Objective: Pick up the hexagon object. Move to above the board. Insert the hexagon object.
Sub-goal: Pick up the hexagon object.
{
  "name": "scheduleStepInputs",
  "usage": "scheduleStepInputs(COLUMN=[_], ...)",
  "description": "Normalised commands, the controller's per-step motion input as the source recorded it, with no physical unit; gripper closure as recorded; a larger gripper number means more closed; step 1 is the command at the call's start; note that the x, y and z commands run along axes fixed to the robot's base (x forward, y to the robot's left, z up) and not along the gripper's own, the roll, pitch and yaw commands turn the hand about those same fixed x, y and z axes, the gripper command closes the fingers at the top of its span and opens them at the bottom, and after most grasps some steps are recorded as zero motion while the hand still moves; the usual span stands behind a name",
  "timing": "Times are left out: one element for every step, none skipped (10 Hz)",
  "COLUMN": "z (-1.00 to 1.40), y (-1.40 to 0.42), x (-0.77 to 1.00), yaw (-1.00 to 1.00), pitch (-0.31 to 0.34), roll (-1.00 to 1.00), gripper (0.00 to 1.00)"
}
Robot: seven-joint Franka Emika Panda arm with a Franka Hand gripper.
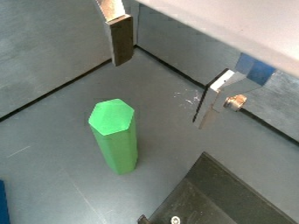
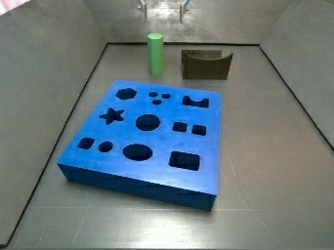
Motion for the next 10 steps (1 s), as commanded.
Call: scheduleStepInputs(z=[0.00, -0.61, -0.59, 0.00, 0.00, 0.00, -0.09, -0.38, -0.28, -0.12], y=[-0.06, -0.26, -0.49, -0.22, -0.21, -0.14, -0.01, -0.28, -0.01, -0.03], x=[0.00, -0.71, -0.53, -0.13, 0.00, -0.01, 0.00, 0.06, 0.06, -0.01], yaw=[0.00, -0.05, -0.10, -0.27, -0.89, -0.44, 0.00, -0.85, -0.85, 0.00], pitch=[0.000, -0.086, -0.137, 0.000, 0.014, 0.000, 0.000, -0.014, -0.071, 0.000], roll=[0.05, 0.00, 0.00, 0.12, 0.08, 0.03, -0.01, 0.00, -0.11, 0.03], gripper=[0.00, 0.00, 0.00, 0.00, 0.00, 0.00, 0.00, 0.00, 0.00, 0.00])
